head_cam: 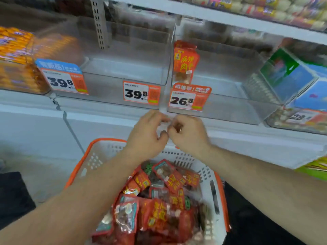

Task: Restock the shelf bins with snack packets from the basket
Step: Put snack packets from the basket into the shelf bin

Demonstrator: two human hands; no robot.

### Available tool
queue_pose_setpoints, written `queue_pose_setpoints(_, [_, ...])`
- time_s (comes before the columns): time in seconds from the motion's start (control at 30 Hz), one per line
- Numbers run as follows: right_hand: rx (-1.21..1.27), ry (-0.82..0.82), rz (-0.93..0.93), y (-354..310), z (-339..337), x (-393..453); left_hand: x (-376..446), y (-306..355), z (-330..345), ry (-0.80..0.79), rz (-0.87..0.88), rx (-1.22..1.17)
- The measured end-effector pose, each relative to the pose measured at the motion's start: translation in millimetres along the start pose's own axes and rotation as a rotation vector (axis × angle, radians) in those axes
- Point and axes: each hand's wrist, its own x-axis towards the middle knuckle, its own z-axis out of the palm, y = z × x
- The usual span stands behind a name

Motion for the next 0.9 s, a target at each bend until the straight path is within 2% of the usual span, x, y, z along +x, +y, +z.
queue_pose_setpoints(0.07, [-0.079, -0.395, 0.091, 19, 27, -15, -38, -17, 10, -0.159, -0.159, 0.027])
queue_pose_setpoints(0.17, [-0.285, -0.913, 0.046, 34, 63, -40, -75, -26, 16, -0.412, -0.29, 0.092])
queue_pose_setpoints(0.23, [-0.429, -1.178, 0.012, 33, 75, -59, -88, -25, 17, -0.513, -0.303, 0.123])
queue_pose_setpoints(0.3, [-0.497, -1.331, 0.011, 34, 81, -76, -97, -24, 19, -0.556, -0.339, 0.134])
queue_pose_setpoints(0.37, [-0.512, -1.366, 0.018, 38, 88, -87, -103, -26, 20, -0.575, -0.36, 0.136])
queue_pose_setpoints(0.47, [-0.482, -1.348, 0.076, 40, 97, -98, -109, -28, 22, -0.611, -0.42, 0.13])
queue_pose_setpoints(0.6, [-0.489, -1.325, 0.056, 42, 96, -107, -112, -29, 23, -0.617, -0.46, 0.108])
queue_pose_setpoints(0.77, [-0.39, -1.408, 0.117, 42, 88, -102, -113, -32, 19, -0.625, -0.537, 0.067])
queue_pose_setpoints(0.83, [-0.345, -1.369, 0.131, 41, 79, -86, -112, -32, 15, -0.569, -0.65, -0.051])
queue_pose_setpoints(0.9, [-0.277, -1.266, 0.164, 41, 65, -66, -111, -32, 12, -0.415, -0.841, -0.273])
